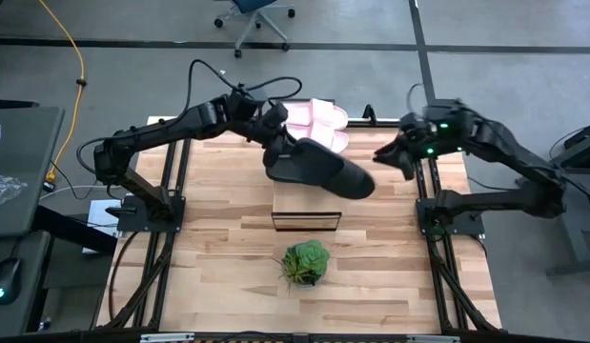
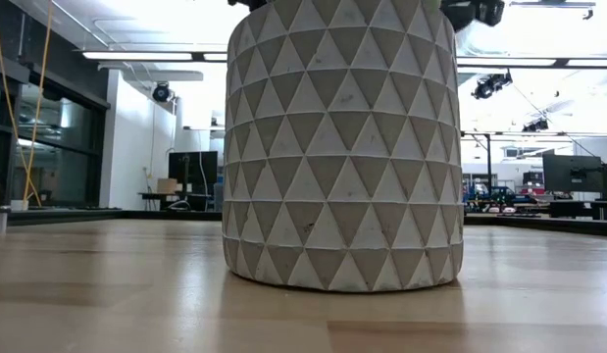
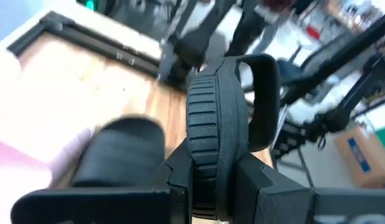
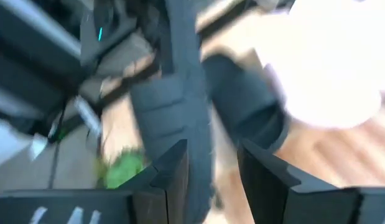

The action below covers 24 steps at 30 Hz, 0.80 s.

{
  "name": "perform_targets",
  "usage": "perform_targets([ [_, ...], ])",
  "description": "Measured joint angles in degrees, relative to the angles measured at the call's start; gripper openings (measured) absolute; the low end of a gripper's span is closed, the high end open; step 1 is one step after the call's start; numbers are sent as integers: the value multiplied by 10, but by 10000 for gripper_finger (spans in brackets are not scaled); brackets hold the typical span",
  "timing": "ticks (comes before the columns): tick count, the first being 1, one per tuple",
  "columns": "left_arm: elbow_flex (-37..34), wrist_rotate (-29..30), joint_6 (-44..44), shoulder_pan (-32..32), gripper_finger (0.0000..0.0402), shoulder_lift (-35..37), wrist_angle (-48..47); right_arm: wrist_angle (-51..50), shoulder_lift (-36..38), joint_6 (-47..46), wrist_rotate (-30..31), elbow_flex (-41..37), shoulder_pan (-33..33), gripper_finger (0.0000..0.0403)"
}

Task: Pick and place slides into the shelf
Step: Put the black slide on the shelf

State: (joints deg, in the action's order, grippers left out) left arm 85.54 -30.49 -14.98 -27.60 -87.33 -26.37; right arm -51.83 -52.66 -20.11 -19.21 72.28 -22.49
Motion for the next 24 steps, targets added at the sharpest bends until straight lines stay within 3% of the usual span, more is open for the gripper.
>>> perform_targets([
  [7,0,3,-103,-23,47,0,161,65,64,-33,130,0,27,129],
  [11,0,8,-142,-32,45,0,203,80,82,-33,191,0,44,130],
  [17,0,16,-153,-53,45,0,210,131,99,-24,229,0,58,130],
  [24,0,20,-161,-66,44,0,229,130,100,-24,222,0,57,132],
])
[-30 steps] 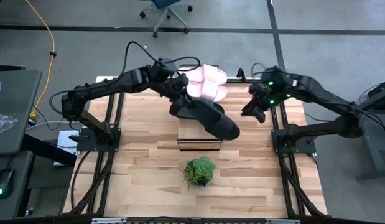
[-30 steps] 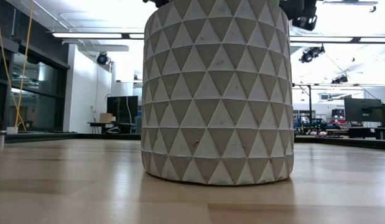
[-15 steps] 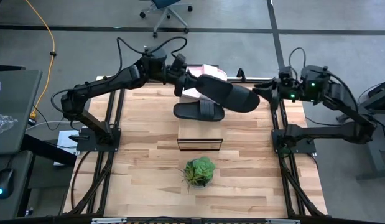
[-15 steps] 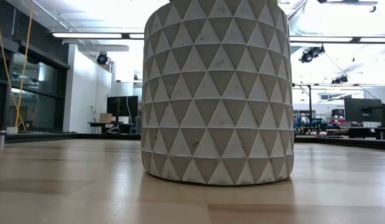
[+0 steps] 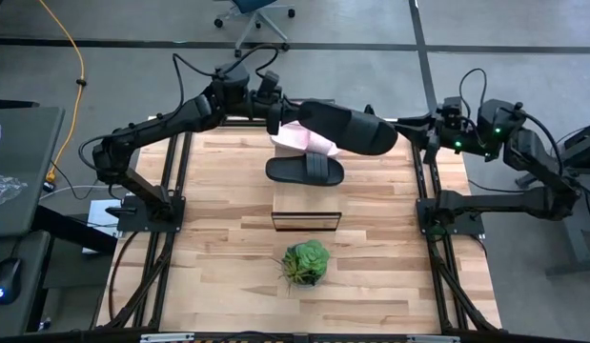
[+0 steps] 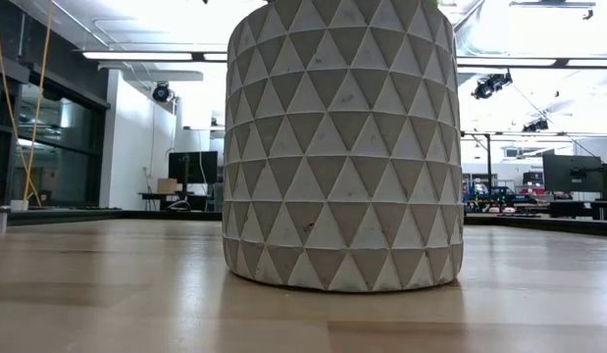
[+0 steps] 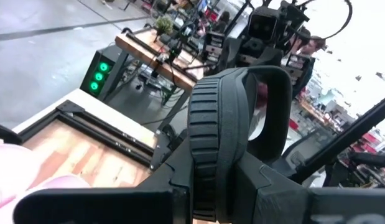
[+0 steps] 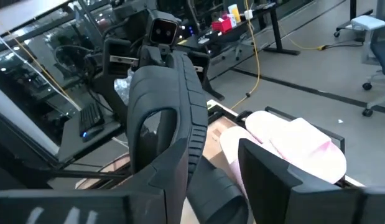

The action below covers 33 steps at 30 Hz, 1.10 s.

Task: Pick and place slides into the shelf
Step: Put the black slide on the shelf

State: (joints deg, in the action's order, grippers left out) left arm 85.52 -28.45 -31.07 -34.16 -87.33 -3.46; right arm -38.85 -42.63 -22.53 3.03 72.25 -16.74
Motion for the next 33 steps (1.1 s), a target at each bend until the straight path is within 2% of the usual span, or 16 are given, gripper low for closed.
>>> perform_targets([
  [7,0,2,-3,-10,43,0,7,9,5,-19,-7,0,0,179],
  [13,1,29,-7,-18,43,1,13,18,15,-41,-1,0,1,220],
  [33,0,-16,-18,-14,42,1,51,43,-34,-24,11,0,0,224],
])
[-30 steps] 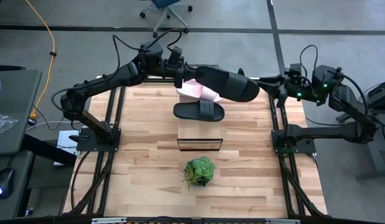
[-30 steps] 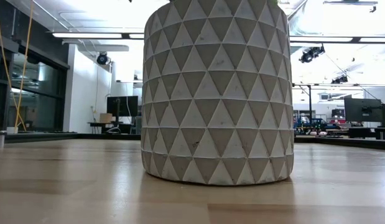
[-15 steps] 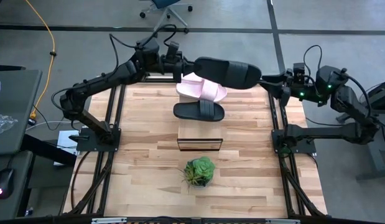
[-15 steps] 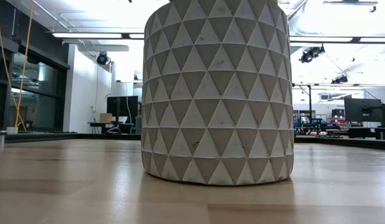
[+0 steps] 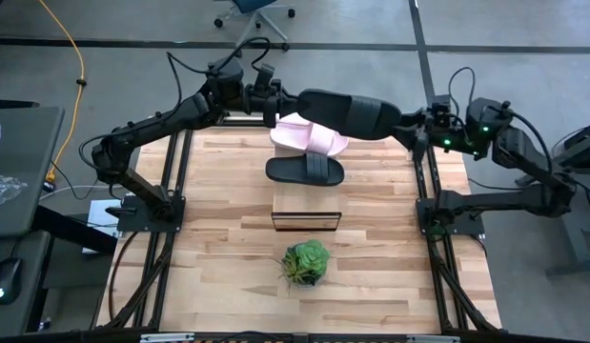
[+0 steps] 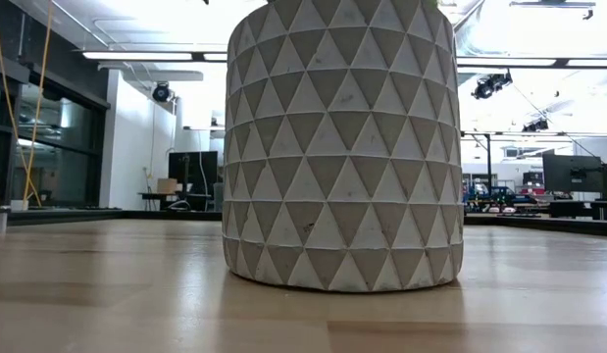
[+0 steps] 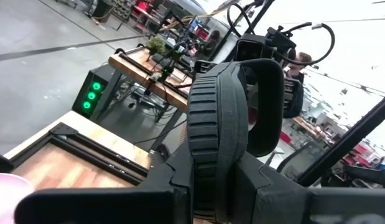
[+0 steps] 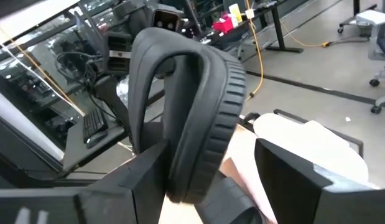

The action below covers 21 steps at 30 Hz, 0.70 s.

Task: Pick and place slides into the shelf
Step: Put the black slide on the shelf

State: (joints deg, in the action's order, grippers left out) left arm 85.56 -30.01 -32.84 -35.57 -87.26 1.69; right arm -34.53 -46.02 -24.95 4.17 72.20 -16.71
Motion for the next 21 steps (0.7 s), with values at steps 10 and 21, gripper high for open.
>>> perform_targets([
  [10,0,-12,0,0,42,0,0,31,-16,30,-2,0,0,149],
  [21,0,-15,1,0,42,0,1,30,-12,34,21,0,0,72],
])
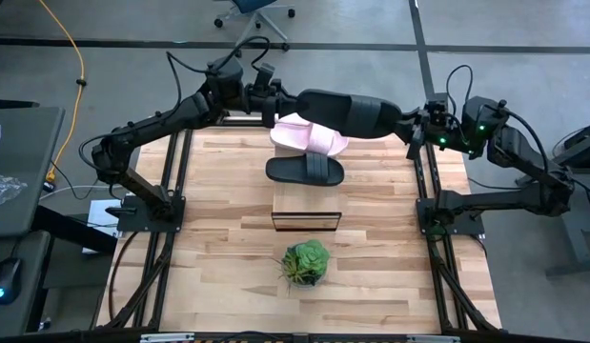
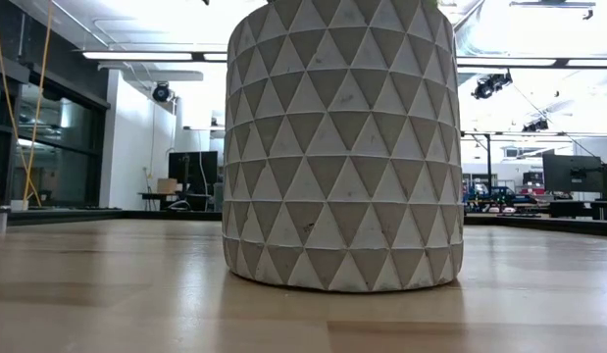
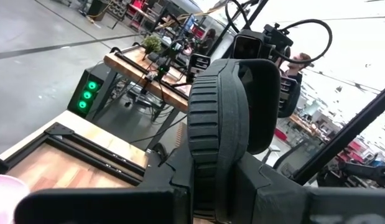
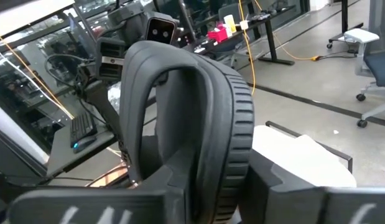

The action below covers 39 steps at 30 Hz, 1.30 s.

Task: Pick and place slides into the shelf
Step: Put the black slide on the shelf

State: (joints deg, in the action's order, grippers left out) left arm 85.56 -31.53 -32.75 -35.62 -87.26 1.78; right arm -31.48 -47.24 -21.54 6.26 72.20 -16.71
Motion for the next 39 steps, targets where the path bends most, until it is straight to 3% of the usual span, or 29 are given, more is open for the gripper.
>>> perform_targets([
  [5,0,-22,22,0,47,0,-1,0,0,5,0,0,0,48],
  [9,0,-31,51,0,94,0,-4,0,1,10,2,0,0,16],
  [15,0,-41,104,0,171,0,-7,-50,20,-14,26,0,0,14],
  [21,0,-41,207,-1,203,0,-7,-148,69,-86,29,0,0,14],
  [30,0,-87,365,0,166,0,-7,-169,106,-186,2,-29,0,13],
  [34,0,-100,375,0,134,2,-7,-66,133,-236,-41,-141,0,11],
  [39,0,-129,387,0,98,25,-48,141,158,-326,-100,-288,0,11],
])
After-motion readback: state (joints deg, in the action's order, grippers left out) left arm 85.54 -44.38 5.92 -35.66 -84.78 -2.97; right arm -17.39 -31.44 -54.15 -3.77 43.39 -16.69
